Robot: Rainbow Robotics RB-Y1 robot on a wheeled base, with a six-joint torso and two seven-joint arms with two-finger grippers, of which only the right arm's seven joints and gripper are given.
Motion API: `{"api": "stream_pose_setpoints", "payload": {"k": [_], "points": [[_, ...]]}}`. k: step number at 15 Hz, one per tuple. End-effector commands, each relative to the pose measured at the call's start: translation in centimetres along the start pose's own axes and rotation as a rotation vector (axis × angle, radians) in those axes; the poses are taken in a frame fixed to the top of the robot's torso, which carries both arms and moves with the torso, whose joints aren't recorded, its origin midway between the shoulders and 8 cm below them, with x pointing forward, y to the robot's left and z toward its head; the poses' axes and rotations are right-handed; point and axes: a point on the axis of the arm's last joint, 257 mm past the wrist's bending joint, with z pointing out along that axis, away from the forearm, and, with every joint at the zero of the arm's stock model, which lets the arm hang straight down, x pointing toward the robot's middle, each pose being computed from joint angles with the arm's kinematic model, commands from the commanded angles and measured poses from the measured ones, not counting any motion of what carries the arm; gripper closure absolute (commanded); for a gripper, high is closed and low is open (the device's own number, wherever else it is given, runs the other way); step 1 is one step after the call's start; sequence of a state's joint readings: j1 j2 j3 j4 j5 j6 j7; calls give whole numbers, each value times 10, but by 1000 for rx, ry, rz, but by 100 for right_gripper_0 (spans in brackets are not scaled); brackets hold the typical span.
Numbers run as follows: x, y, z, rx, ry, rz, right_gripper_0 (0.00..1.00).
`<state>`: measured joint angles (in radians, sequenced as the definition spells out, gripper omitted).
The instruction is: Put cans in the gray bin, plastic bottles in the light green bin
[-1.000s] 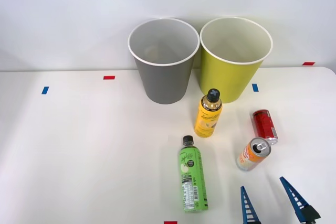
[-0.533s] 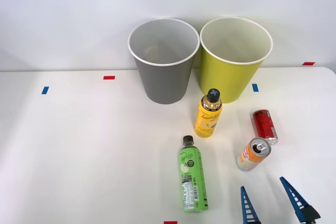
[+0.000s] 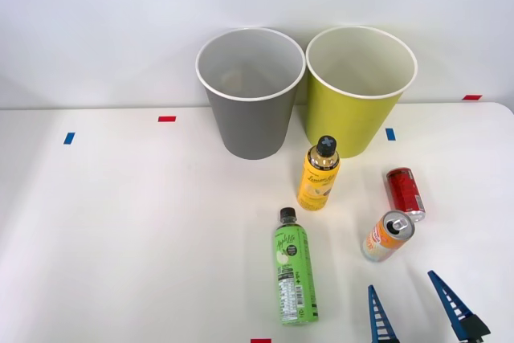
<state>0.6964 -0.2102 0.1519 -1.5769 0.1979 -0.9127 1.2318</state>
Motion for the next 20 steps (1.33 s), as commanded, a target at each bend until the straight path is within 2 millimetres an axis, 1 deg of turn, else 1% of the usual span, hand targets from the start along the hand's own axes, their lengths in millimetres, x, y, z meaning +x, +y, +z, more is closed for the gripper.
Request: {"api": "stream_pose_setpoints", "payload": {"k": [1, 20], "points": [[0, 0, 0, 0, 0, 0, 0], [0, 0, 0, 0, 0, 0, 0]]}}
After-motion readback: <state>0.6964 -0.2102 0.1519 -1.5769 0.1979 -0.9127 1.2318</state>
